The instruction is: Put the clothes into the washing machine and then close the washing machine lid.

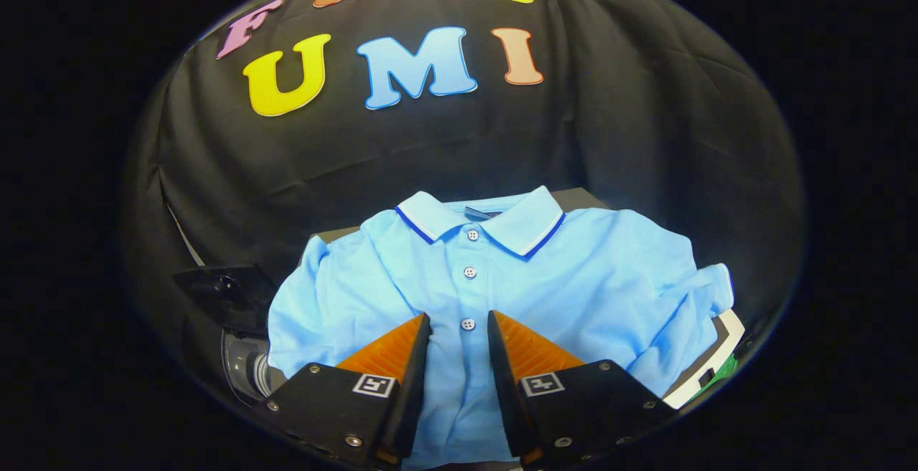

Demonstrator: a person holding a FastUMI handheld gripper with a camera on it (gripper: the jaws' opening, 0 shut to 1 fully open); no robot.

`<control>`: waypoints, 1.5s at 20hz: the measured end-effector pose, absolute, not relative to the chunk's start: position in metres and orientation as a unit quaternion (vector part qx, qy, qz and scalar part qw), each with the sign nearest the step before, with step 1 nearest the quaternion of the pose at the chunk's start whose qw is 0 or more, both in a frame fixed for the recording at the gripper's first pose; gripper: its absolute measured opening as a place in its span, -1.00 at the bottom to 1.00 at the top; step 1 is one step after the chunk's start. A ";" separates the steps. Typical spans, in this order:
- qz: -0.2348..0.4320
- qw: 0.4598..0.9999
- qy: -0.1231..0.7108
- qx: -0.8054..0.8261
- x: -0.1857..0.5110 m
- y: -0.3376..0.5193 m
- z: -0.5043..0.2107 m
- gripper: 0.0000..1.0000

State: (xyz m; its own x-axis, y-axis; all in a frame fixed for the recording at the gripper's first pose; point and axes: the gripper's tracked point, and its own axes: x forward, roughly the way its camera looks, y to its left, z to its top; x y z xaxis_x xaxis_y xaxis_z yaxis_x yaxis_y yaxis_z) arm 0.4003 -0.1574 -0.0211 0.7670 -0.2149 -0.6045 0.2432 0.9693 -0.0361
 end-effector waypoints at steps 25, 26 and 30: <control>-0.092 0.936 0.337 -0.052 0.406 -0.110 0.123 -0.95; -0.083 0.938 0.331 -0.058 0.403 -0.096 0.130 -0.95; -0.039 0.941 0.319 -0.102 0.392 -0.041 0.148 -0.95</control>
